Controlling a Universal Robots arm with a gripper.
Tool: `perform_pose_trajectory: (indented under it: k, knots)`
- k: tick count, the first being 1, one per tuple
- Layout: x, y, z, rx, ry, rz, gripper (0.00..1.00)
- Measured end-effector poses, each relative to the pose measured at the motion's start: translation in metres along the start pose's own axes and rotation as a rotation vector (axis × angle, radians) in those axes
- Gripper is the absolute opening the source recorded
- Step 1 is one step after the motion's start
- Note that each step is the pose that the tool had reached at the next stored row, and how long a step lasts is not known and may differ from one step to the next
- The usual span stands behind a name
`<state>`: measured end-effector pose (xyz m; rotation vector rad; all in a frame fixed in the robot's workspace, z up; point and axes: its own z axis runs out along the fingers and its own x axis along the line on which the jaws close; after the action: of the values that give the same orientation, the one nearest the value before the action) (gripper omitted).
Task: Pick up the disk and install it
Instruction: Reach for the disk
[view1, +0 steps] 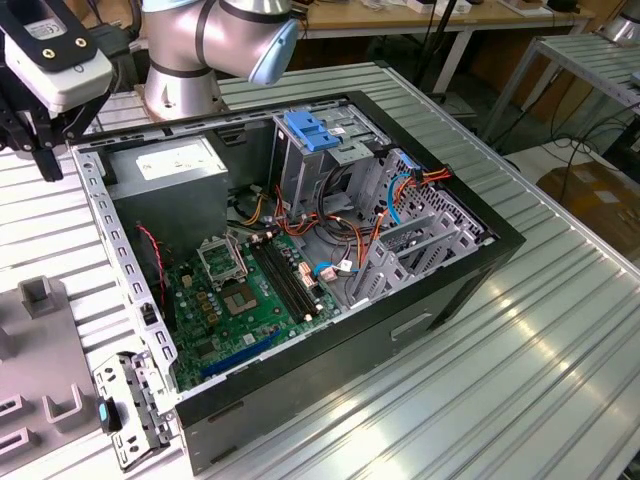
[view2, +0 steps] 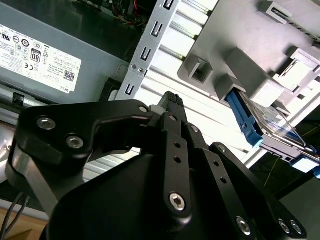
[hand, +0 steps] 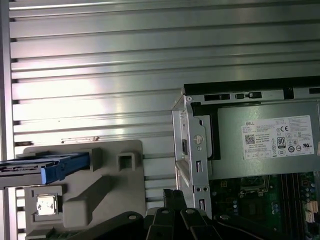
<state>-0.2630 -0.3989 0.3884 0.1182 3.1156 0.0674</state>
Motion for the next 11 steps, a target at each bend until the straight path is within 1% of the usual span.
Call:
perform_pose_trajectory:
  k: [11]
  knots:
    - [0.0102,-0.0008,0.0008,0.0,0.0003,0.0,0.11]
